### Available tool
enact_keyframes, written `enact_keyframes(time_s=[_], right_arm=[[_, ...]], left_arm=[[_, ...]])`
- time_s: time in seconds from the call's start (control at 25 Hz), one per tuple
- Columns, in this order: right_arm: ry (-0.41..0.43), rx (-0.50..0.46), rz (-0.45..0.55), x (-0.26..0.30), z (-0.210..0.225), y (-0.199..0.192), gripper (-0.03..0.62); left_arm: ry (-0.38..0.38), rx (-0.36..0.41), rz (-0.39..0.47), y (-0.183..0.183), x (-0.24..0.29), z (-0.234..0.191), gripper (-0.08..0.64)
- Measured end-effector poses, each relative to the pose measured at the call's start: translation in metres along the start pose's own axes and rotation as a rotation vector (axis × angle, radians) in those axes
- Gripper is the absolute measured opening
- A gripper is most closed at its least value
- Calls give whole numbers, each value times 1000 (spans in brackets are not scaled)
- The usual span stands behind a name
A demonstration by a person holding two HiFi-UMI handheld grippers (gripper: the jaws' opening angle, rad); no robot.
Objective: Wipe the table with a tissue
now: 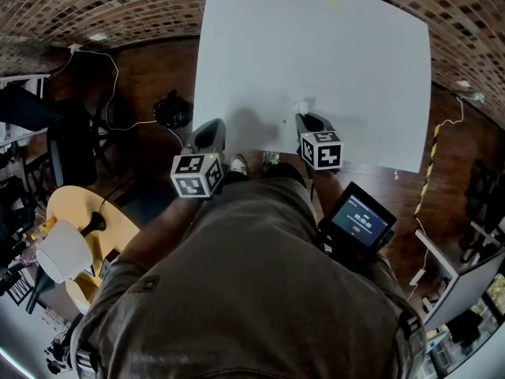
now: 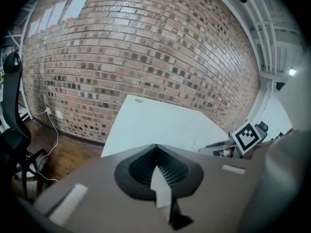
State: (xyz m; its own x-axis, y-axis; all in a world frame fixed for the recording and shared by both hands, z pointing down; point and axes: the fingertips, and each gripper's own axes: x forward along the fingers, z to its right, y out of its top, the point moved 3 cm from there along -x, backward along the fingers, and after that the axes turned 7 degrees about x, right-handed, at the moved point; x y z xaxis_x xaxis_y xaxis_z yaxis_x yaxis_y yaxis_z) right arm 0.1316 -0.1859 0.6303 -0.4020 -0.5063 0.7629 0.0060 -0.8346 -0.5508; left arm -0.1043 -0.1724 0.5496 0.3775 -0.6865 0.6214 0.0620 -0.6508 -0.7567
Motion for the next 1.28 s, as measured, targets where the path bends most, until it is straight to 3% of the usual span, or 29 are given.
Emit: enact_keyframes(time_s=[0.28,0.84,1.28], right_arm=[[31,-31,-32,5,-16,-1,43],[194,-117,-102,24,-91,-24,43],[118,-48,-50,10,-46,-11,43]], left_arm=[[8,-16,-3,-1,-1,-6,2],[57,-38,-3,-7,-18,-27,2],[9,-6,-6,1,-2,-3,2]])
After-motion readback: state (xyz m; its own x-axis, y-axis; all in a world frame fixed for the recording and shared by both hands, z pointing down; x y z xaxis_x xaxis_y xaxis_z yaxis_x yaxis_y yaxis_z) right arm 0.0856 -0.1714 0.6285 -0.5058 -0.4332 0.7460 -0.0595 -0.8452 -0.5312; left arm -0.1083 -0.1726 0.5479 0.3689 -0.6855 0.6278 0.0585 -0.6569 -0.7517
